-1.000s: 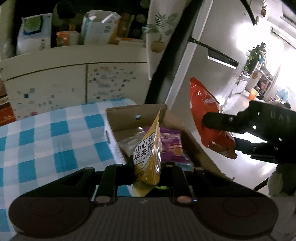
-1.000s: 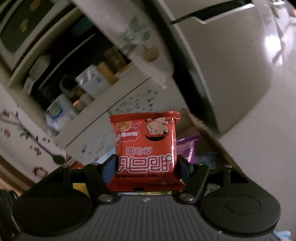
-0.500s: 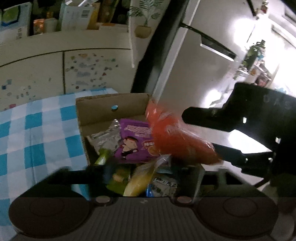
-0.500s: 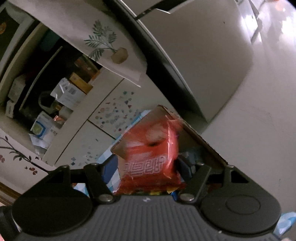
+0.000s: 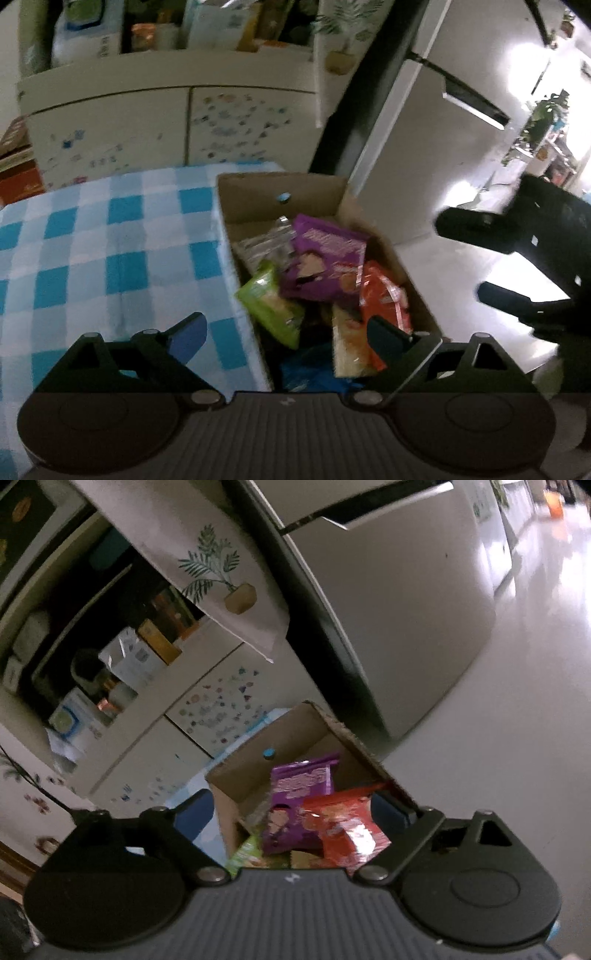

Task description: Organize snacks

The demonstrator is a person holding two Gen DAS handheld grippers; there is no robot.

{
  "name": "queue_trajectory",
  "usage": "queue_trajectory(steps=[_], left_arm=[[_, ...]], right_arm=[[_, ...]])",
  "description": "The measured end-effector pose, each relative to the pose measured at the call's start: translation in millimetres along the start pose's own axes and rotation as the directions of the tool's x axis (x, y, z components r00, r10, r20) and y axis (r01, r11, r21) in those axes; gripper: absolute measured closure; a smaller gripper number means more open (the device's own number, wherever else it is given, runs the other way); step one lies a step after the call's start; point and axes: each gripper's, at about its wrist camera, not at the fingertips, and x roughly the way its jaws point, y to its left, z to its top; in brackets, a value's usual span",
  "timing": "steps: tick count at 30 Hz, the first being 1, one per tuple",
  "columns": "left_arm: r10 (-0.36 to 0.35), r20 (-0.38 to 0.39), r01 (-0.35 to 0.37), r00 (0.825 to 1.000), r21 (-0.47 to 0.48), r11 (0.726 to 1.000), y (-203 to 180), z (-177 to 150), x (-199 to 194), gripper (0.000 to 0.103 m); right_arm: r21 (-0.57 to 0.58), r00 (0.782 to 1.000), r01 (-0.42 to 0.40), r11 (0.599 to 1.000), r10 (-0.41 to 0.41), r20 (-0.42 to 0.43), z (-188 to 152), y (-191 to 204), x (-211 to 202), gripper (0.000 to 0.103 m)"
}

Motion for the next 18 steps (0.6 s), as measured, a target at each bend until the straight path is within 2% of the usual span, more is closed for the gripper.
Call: queue_trajectory(steps=[6, 12, 18], left_arm=[[0.077, -0.046, -0.076, 0.996, 0.012, 0.997, 6.4, -4.2, -2.7, 0.003], [0.155, -0.058, -0.152, 0.986, 0.05, 0.987, 3.8, -3.6, -5.1, 0.0], [0.205, -0.059, -0.2, 0.977, 0.07, 0.977, -1.1, -1.5, -7.8, 0.0]], right_arm=[[-0.072, 0.995, 0.092, 0.993, -0.094, -0.027, -12.6, 5.2, -4.9, 0.009], [-0.151, 0.977, 0.206, 0.967, -0.212, -0.027, -27.5, 9.7, -9.3, 0.006], [-0.171, 0.969, 0.231, 0.958, -0.243, -0.048, -36.9, 6.7, -12.9, 0.006]])
